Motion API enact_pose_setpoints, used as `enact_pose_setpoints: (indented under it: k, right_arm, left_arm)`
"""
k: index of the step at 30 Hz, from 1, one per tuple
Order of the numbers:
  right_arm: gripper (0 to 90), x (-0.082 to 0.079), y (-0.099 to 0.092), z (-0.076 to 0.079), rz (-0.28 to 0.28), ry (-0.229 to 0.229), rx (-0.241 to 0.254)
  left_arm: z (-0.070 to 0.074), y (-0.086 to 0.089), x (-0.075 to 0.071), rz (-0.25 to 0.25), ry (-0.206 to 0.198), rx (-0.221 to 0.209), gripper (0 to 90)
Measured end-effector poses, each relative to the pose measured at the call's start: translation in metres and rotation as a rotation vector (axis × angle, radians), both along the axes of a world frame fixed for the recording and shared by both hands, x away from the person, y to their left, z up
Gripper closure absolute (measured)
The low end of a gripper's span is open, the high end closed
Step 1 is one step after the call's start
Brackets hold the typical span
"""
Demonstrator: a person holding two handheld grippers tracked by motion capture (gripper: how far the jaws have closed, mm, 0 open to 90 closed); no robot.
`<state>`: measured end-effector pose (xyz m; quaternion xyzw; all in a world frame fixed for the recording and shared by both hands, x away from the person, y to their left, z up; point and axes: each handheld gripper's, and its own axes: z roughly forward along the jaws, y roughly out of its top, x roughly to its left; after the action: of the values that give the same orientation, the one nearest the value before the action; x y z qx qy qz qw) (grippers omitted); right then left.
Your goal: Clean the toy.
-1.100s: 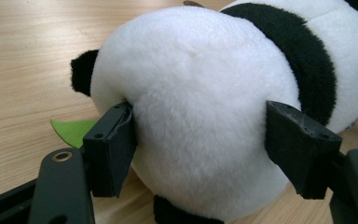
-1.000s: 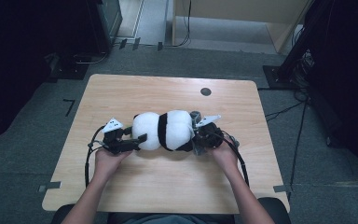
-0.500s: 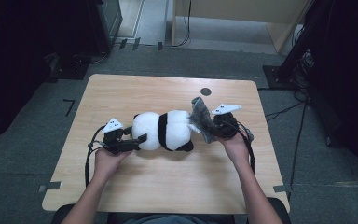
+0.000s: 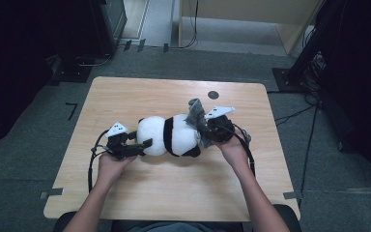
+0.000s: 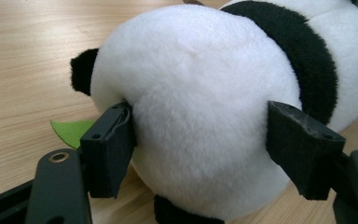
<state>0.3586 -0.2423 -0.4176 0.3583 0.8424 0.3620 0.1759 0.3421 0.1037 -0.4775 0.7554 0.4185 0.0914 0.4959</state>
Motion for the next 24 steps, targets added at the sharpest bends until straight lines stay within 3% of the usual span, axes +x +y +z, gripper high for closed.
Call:
enact_pose_setpoints:
  k: [9, 14, 17, 19, 24]
  right_arm:
    - [73.9, -0.004, -0.008, -0.024, -0.016, 0.041, 0.013]
    - [73.9, -0.006, -0.001, -0.052, -0.002, 0.127, -0.05]
    - [74.0, -0.007, 0.003, -0.064, 0.001, 0.124, -0.074]
    - [74.0, -0.006, 0.003, -0.067, -0.006, 0.142, -0.072]
    - [73.9, -0.004, 0.002, -0.068, -0.004, 0.145, -0.081]
  left_arm:
    - [-0.001, 0.001, 0.001, 0.0, 0.008, -0.008, 24.0]
    - [-0.002, 0.001, 0.002, -0.004, 0.01, -0.01, 23.0]
    - [-0.002, 0.003, 0.002, -0.014, 0.003, -0.013, 22.9]
    - [-0.001, 0.004, 0.002, -0.019, 0.001, -0.014, 22.6]
    - [0.005, 0.008, -0.004, -0.048, -0.048, 0.022, 22.3]
